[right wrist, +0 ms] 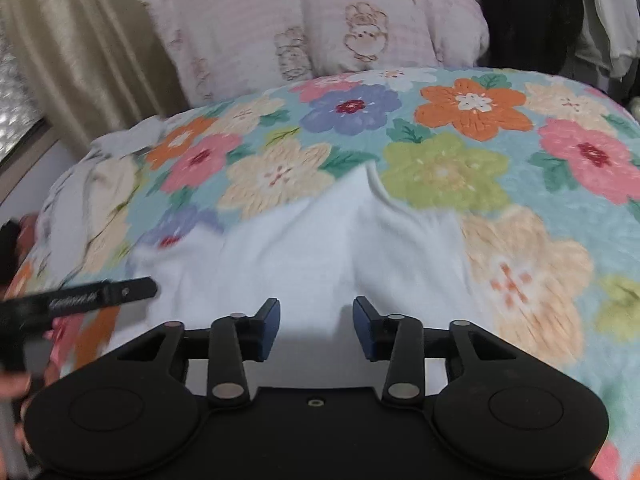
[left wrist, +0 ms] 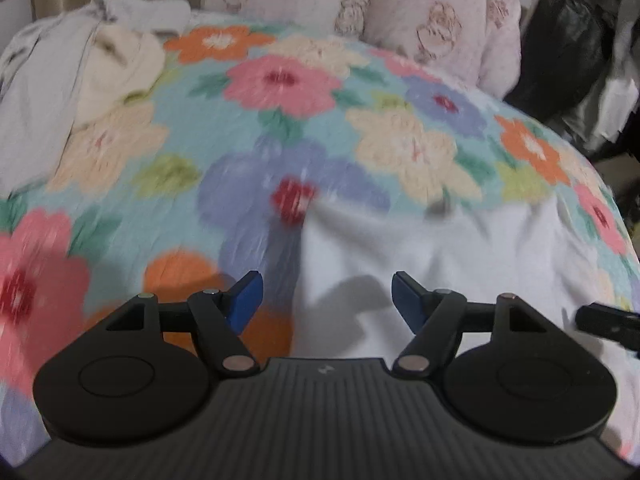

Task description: Fold clothes

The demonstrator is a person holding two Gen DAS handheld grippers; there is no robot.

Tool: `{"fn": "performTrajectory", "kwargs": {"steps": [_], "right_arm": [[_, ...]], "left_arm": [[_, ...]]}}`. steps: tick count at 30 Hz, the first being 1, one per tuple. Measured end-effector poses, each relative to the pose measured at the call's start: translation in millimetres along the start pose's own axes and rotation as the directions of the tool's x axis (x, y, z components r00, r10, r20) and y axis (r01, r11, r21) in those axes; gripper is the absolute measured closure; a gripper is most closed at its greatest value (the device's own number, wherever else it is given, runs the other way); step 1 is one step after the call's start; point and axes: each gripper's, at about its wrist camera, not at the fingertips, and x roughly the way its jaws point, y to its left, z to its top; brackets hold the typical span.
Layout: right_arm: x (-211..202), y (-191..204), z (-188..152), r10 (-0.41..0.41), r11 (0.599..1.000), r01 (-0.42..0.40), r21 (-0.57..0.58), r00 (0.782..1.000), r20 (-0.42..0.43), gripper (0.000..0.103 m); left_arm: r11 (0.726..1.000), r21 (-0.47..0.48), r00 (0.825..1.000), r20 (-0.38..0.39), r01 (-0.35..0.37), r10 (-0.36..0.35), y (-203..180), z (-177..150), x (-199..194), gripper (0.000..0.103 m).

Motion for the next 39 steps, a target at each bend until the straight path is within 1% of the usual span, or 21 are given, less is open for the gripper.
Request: {"fn": "performTrajectory", "kwargs": {"steps": [3, 6, 8, 10, 14, 16, 19, 20, 21, 22, 25, 26, 27, 28, 29, 30, 31, 32, 35, 37, 39], "right_arm": [[-38, -7, -36, 0.002, 1.0, -0.002, -0.006, 0.998, 0.063, 0.05], [-70, -20, -70, -0.021, 0.999, 0.017, 0.042, 0.993, 0.114, 0.049], [-84, -30, -85, -0.004, 0.996, -0.007, 0.087, 0.993, 0.122, 0.049], [-94, -38, -98, 0.051, 0.987, -0.069, 0.144, 0.991, 0.122, 0.049], [-103, -43, -129, 0.156, 0.952, -0.182, 0.245, 0.98, 0.121, 0.045], [-100, -46, -144, 0.172, 0.93, -0.204, 0.304, 0.976, 0.13, 0.038], [-92, -55, -162, 0.161, 0.882, -0.223, 0.415, 0.971, 0.179, 0.027], [-88, -58, -164, 0.154, 0.864, -0.228, 0.449, 0.968, 0.196, 0.027], [-82, -61, -165, 0.15, 0.845, -0.236, 0.48, 0.966, 0.209, 0.027], [-76, -64, -163, 0.151, 0.83, -0.245, 0.502, 0.964, 0.22, 0.025], [-56, -75, -153, 0.12, 0.783, -0.236, 0.576, 0.965, 0.232, 0.022], [-50, -77, -149, 0.1, 0.776, -0.227, 0.588, 0.965, 0.241, 0.022], [-47, -78, -146, 0.078, 0.784, -0.217, 0.581, 0.964, 0.255, 0.022], [-47, -75, -141, 0.053, 0.813, -0.197, 0.548, 0.962, 0.267, 0.028], [-49, -67, -135, 0.012, 0.859, -0.146, 0.491, 0.964, 0.265, 0.038], [-52, -58, -131, -0.023, 0.896, -0.101, 0.432, 0.962, 0.271, 0.073], [-60, -48, -129, -0.046, 0.926, -0.068, 0.371, 0.956, 0.29, 0.085], [-68, -40, -129, -0.064, 0.946, -0.042, 0.322, 0.948, 0.311, 0.086], [-87, -28, -140, -0.097, 0.965, 0.0, 0.263, 0.929, 0.358, 0.089], [-74, -35, -150, -0.141, 0.955, 0.048, 0.292, 0.941, 0.306, 0.089], [-62, -44, -160, -0.175, 0.941, 0.084, 0.329, 0.95, 0.257, 0.088]], "left_arm": [[0.999, 0.007, 0.999, -0.033, 0.033, -0.032, 14, -28, -18, 0.032], [0.995, -0.022, 0.995, 0.011, 0.102, -0.102, 32, -56, -46, 0.035], [0.992, -0.031, 0.992, 0.04, 0.12, -0.119, 39, -72, -61, 0.036], [0.988, -0.025, 0.988, 0.031, 0.153, -0.152, 41, -84, -67, 0.036], [0.981, -0.008, 0.981, 0.03, 0.192, -0.192, 40, -98, -66, 0.034], [0.98, -0.015, 0.98, 0.028, 0.197, -0.196, 40, -100, -58, 0.034], [0.974, -0.078, 0.975, 0.075, 0.213, -0.207, 46, -98, -53, 0.036], [0.967, -0.092, 0.969, 0.082, 0.239, -0.231, 48, -96, -51, 0.041], [0.959, -0.095, 0.963, 0.077, 0.267, -0.26, 48, -94, -48, 0.068], [0.957, -0.089, 0.96, 0.067, 0.277, -0.272, 47, -93, -46, 0.087], [0.969, -0.031, 0.967, 0.075, 0.247, -0.244, 38, -94, -50, 0.095], [0.971, -0.024, 0.969, 0.077, 0.237, -0.234, 37, -96, -53, 0.095], [0.972, -0.03, 0.971, 0.069, 0.232, -0.229, 37, -96, -55, 0.096], [0.973, -0.04, 0.972, 0.059, 0.229, -0.227, 37, -96, -57, 0.096], [0.971, -0.056, 0.972, 0.045, 0.231, -0.229, 39, -96, -59, 0.097], [0.969, -0.075, 0.972, 0.029, 0.234, -0.233, 42, -96, -62, 0.098], [0.967, -0.094, 0.971, 0.014, 0.237, -0.237, 45, -95, -64, 0.099], [0.964, -0.11, 0.97, -0.001, 0.243, -0.245, 47, -96, -66, 0.099], [0.962, -0.11, 0.966, -0.042, 0.249, -0.255, 48, -100, -63, 0.098], [0.969, -0.083, 0.968, -0.077, 0.233, -0.239, 43, -105, -55, 0.095], [0.972, -0.072, 0.97, -0.075, 0.224, -0.229, 40, -107, -56, 0.091]]}}
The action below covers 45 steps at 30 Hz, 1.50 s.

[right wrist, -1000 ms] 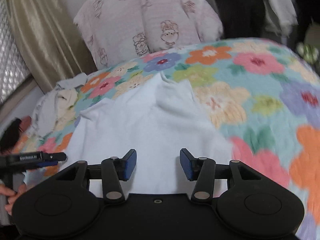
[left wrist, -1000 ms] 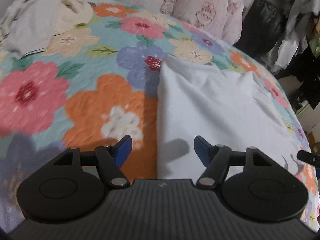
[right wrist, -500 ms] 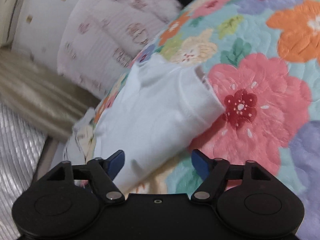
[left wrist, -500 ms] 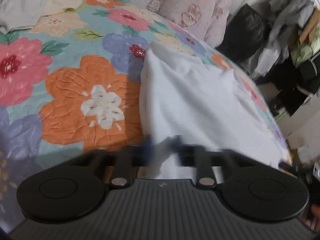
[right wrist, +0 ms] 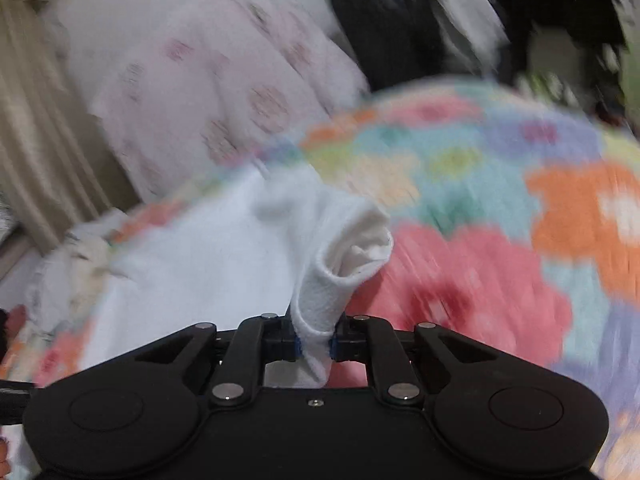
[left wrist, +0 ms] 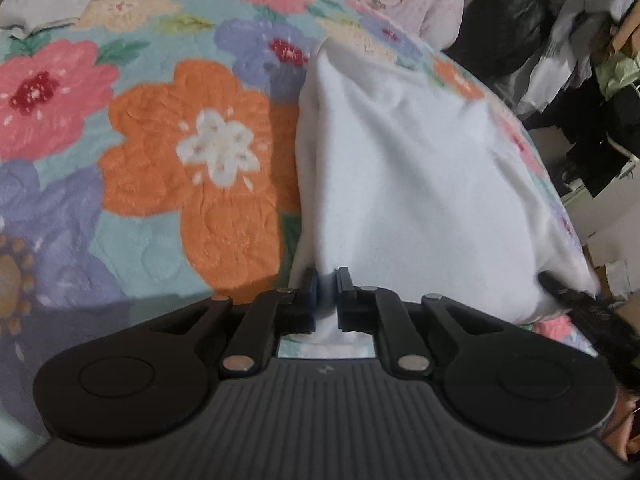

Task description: Fold clothes

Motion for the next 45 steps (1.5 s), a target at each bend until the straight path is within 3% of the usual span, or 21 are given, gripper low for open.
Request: {"fn": "performTrajectory", "kwargs": {"steps": [2, 3, 4, 7, 9, 12, 15, 19, 20, 21, 22, 23, 24, 28, 30, 33, 37, 38, 40, 42, 45], "right_arm": [[2, -10, -1, 0.008, 0.998, -0.008, 0.059, 1.0, -0.002, 0.083], [1, -11, -1, 0.009, 0.998, -0.009, 0.068, 1.0, 0.0, 0.077], [0, -9, 2, 0.001, 0.999, 0.0, 0.049, 1.0, -0.006, 0.067], [-9, -13, 4, 0.052, 0.995, -0.049, 0.087, 0.998, -0.031, 0.059], [-14, -23, 0, 0.139, 0.974, -0.128, 0.185, 0.989, -0.046, 0.042], [-16, -29, -14, 0.23, 0.933, -0.206, 0.295, 0.972, -0.051, 0.038], [-4, -26, -22, 0.264, 0.91, -0.226, 0.347, 0.962, -0.067, 0.036], [25, -7, -14, 0.293, 0.902, -0.255, 0.35, 0.954, -0.061, 0.019], [33, -1, -11, 0.294, 0.903, -0.258, 0.345, 0.954, -0.058, 0.019], [39, 4, -7, 0.293, 0.905, -0.258, 0.338, 0.954, -0.058, 0.019], [45, 9, -3, 0.289, 0.91, -0.256, 0.326, 0.955, -0.058, 0.031], [48, 14, 1, 0.279, 0.92, -0.25, 0.304, 0.958, -0.059, 0.043], [49, 20, 5, 0.271, 0.929, -0.245, 0.277, 0.961, -0.057, 0.067], [29, 46, 19, 0.229, 0.97, -0.225, 0.091, 0.973, -0.037, 0.073], [15, 60, 25, 0.202, 0.979, -0.202, 0.014, 0.979, -0.028, 0.073], [-7, 69, 37, 0.197, 0.98, -0.197, 0.001, 0.98, -0.002, 0.074], [-26, 55, 41, 0.175, 0.985, -0.175, 0.01, 0.985, -0.005, 0.074], [-24, 47, 39, 0.164, 0.986, -0.163, 0.029, 0.986, -0.026, 0.073], [-16, 29, 33, 0.141, 0.986, -0.133, 0.104, 0.987, -0.077, 0.07], [-10, 13, 23, 0.138, 0.971, -0.115, 0.208, 0.985, -0.104, 0.064], [-7, 0, 10, 0.148, 0.944, -0.107, 0.311, 0.983, -0.112, 0.051]], "left_arm": [[0.999, 0.029, 1.0, 0.01, -0.021, 0.02, -3, 1, -6, 0.073], [0.999, 0.042, 0.999, 0.023, -0.034, 0.033, -3, 2, -11, 0.054], [0.998, 0.048, 0.998, 0.045, -0.041, 0.039, -1, 3, -15, 0.048], [1.0, -0.002, 0.996, 0.093, 0.005, -0.005, 12, 10, -22, 0.045], [0.997, -0.049, 0.995, 0.08, 0.056, -0.052, 22, 15, -18, 0.044], [0.993, -0.078, 0.996, 0.033, 0.086, -0.084, 29, 19, -4, 0.041], [0.994, -0.044, 0.995, 0.018, 0.101, -0.101, 25, 25, 17, 0.032], [0.987, -0.07, 0.988, 0.064, 0.144, -0.139, 26, 39, 38, 0.031], [0.983, -0.084, 0.986, 0.065, 0.161, -0.156, 26, 41, 42, 0.043], [0.979, -0.096, 0.983, 0.063, 0.179, -0.174, 26, 44, 44, 0.084], [0.979, -0.09, 0.981, 0.074, 0.183, -0.177, 23, 44, 43, 0.089], [0.98, -0.078, 0.981, 0.089, 0.182, -0.175, 19, 43, 40, 0.09], [0.981, -0.066, 0.979, 0.104, 0.181, -0.173, 15, 42, 37, 0.09], [0.994, 0.026, 0.987, 0.114, 0.11, -0.112, -11, 39, 28, 0.091], [0.994, 0.054, 0.989, 0.108, 0.099, -0.104, -22, 37, 23, 0.091], [0.981, -0.022, 0.978, 0.088, 0.194, -0.191, -23, 35, 7, 0.091], [0.988, -0.008, 0.988, 0.01, 0.156, -0.156, -30, 28, 1, 0.086], [0.991, 0.011, 0.991, -0.015, 0.135, -0.135, -31, 25, 6, 0.083], [0.994, 0.046, 0.992, -0.08, 0.102, -0.098, -32, 19, 20, 0.059], [0.993, 0.061, 0.986, -0.137, 0.1, -0.091, -29, 14, 35, 0.057], [0.987, -0.008, 0.981, -0.105, 0.163, -0.163, -18, 14, 41, 0.053]]}}
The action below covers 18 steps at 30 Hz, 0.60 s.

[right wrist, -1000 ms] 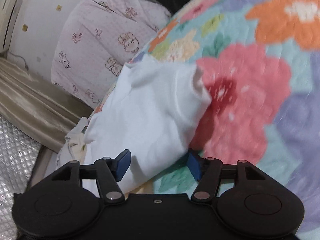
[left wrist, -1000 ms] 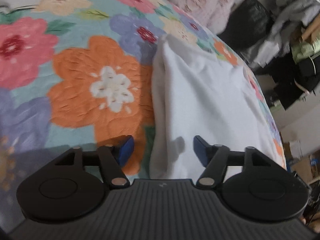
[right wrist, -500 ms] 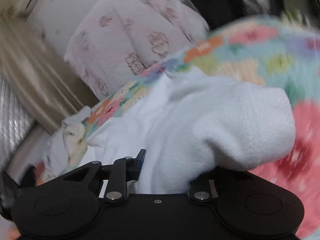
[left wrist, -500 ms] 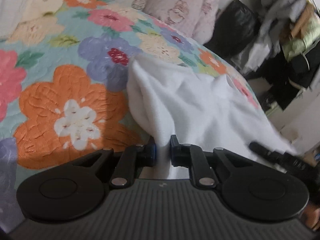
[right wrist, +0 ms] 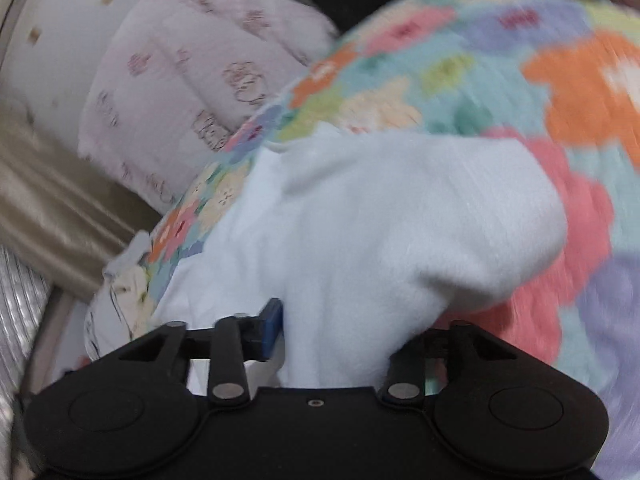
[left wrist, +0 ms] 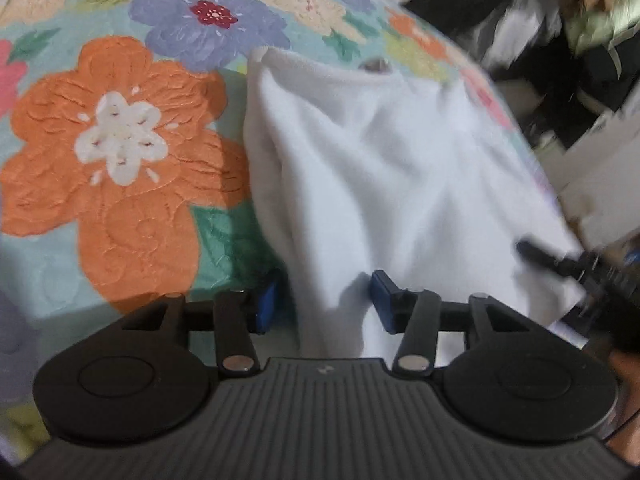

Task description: Fold clothes

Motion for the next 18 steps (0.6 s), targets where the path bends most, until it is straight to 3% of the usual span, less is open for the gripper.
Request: {"fn": "performTrajectory", "kwargs": {"steps": [2, 4, 6, 7, 8, 14, 18], "right_arm": [[4, -3, -5, -0.01, 1.0, 0.01, 0.006, 1.0, -0.004, 0.045], [9, -6, -8, -0.015, 1.0, 0.015, 0.004, 1.0, 0.008, 0.042], [16, -5, -8, -0.013, 1.0, 0.013, -0.005, 1.0, 0.023, 0.044], [18, -2, -8, -0.011, 1.0, 0.012, -0.024, 0.999, 0.032, 0.061], [17, 5, -7, -0.011, 0.997, 0.014, -0.072, 0.999, 0.04, 0.068], [-3, 75, 0, -0.033, 0.932, 0.066, -0.355, 0.995, 0.098, 0.073], [-12, 121, 2, 0.026, 0.905, 0.008, -0.425, 0.997, 0.075, 0.074]], "left_arm": [[0.997, -0.05, 0.997, 0.042, 0.064, -0.062, 8, 2, 2, 0.054], [0.994, -0.067, 0.994, 0.067, 0.087, -0.083, 10, 2, 6, 0.087], [0.995, -0.06, 0.994, 0.082, 0.084, -0.079, 8, 1, 7, 0.088], [0.996, -0.051, 0.994, 0.09, 0.073, -0.068, 4, 0, 5, 0.089], [0.998, -0.033, 0.994, 0.098, 0.056, -0.053, -2, -1, 1, 0.089], [1.0, 0.011, 0.991, 0.129, -0.023, 0.021, -27, 6, -36, 0.09], [0.994, 0.013, 0.979, 0.174, -0.109, 0.105, -30, 10, -84, 0.09]]}}
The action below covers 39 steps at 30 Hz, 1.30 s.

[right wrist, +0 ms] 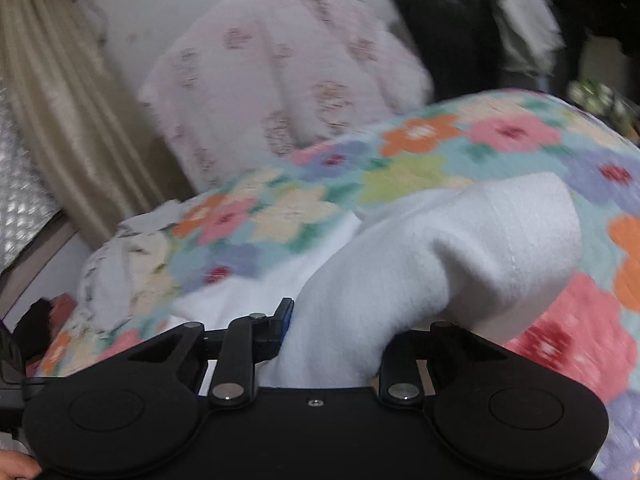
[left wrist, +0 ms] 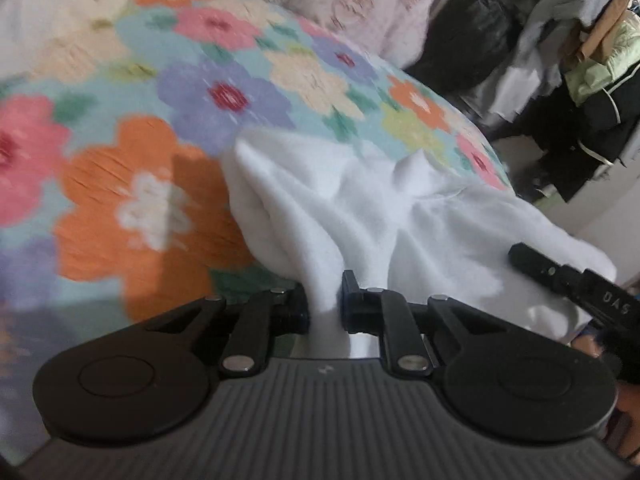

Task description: Fold clothes

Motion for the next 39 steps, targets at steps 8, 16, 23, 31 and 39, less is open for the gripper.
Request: {"fn": "performTrajectory", "kwargs": {"steps": [8, 16, 23, 31, 39], "right_arm": [[12, 123, 8, 0.219, 0.95, -0.225, -0.217, 0.974, -0.052, 0.074], [70, 290, -6, 0.465, 0.772, -0.516, -0.371, 0.856, -0.224, 0.074], [119, 466, -56, 0.681, 0.497, -0.779, -0.382, 0.623, -0.384, 0.075], [191, 572, -151, 0.596, 0.552, -0.797, -0.243, 0.582, -0.553, 0.069], [230, 517, -192, 0.509, 0.767, -0.642, -0.018, 0.624, -0.593, 0.047]], "left_arm": [[0.982, -0.14, 0.969, 0.193, -0.128, 0.154, 78, 22, -122, 0.09], [0.883, -0.327, 0.837, 0.324, -0.337, 0.44, 194, 32, -249, 0.09], [0.699, -0.441, 0.603, 0.359, -0.564, 0.713, 287, 17, -358, 0.09], [0.595, -0.673, 0.729, 0.122, -0.438, 0.674, 438, -41, -365, 0.089], [0.581, -0.724, 0.73, 0.159, -0.371, 0.664, 462, -75, -343, 0.091]]}}
